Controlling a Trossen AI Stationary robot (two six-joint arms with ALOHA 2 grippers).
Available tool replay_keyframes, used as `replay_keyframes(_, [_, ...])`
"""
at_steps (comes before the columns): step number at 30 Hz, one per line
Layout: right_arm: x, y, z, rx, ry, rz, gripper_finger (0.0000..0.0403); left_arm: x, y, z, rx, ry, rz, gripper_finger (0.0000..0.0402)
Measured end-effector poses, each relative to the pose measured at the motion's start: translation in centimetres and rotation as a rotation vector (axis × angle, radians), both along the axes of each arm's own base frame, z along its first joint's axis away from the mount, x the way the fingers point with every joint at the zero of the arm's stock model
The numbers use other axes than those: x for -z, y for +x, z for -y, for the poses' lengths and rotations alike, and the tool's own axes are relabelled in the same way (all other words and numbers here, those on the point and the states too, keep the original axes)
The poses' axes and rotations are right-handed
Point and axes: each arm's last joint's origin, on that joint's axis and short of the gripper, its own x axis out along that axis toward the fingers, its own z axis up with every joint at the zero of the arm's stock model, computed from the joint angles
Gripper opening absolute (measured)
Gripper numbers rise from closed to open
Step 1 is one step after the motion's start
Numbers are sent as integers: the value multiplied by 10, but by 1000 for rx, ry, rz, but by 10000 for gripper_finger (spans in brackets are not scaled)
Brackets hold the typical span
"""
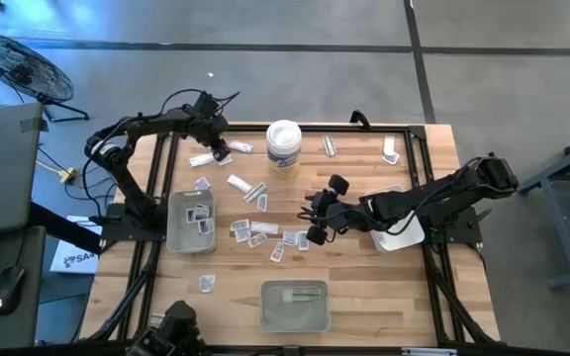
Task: Pick & Place First Aid Supplies
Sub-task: Put the blue alcohol pad into the top gray bin
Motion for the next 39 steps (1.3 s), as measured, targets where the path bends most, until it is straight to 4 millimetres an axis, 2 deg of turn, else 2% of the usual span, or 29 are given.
replay_keyframes(7, [0,0,0,1,-1,0,129,1,3,0,53,14,22,127])
replay_keyframes(14, [1,-1,0,4,3,-14,129,20,0,4,117,8,-19,127])
replay_keyframes(23, [1,-1,0,8,8,-13,129,25,1,2,61,-6,-29,123])
replay_keyframes(26, [1,-1,0,9,8,-13,129,25,0,2,59,-21,-24,99])
replay_keyframes(32, [1,-1,0,8,9,-14,129,26,0,2,27,-30,-24,10])
replay_keyframes(39, [2,-1,0,7,18,-12,129,19,1,7,-12,-44,-10,8])
